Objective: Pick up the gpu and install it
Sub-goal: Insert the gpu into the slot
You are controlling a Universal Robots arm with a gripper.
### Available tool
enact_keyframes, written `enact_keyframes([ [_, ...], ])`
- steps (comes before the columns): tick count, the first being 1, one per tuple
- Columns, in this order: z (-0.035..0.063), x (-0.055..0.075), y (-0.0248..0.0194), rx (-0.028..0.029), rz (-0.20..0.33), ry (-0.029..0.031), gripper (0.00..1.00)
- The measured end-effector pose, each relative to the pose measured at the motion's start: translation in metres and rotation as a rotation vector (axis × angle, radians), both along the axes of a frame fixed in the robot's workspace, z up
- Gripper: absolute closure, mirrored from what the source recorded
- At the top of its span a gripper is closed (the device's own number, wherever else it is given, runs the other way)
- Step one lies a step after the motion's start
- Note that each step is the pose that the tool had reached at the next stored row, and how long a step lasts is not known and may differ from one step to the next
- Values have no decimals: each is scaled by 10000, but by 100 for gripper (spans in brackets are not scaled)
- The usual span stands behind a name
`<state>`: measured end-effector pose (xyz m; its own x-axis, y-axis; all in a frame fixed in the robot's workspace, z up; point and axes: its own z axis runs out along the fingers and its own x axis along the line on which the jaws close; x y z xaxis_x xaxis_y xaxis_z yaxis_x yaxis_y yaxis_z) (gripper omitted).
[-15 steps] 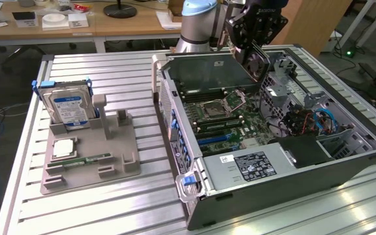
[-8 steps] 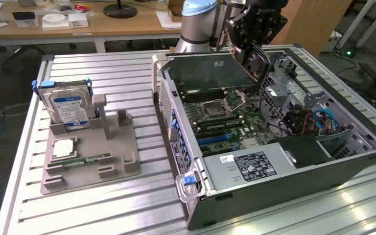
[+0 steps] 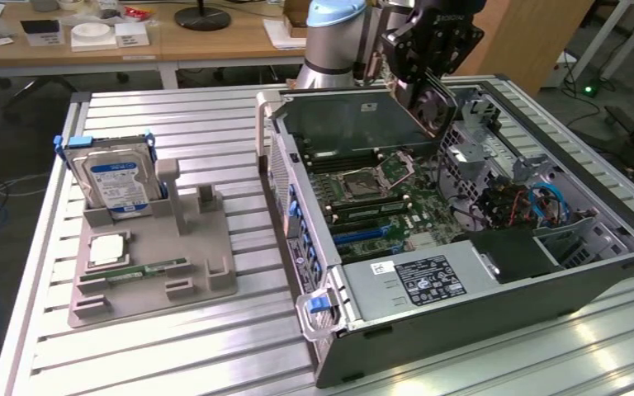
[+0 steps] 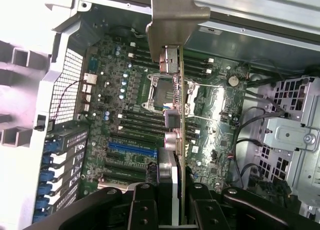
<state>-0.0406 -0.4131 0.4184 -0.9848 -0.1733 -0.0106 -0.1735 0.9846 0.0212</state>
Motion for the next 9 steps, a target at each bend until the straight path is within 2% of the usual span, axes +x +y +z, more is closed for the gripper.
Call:
enact_keyframes([
  [9, 0, 0, 0, 0, 360, 1, 72],
])
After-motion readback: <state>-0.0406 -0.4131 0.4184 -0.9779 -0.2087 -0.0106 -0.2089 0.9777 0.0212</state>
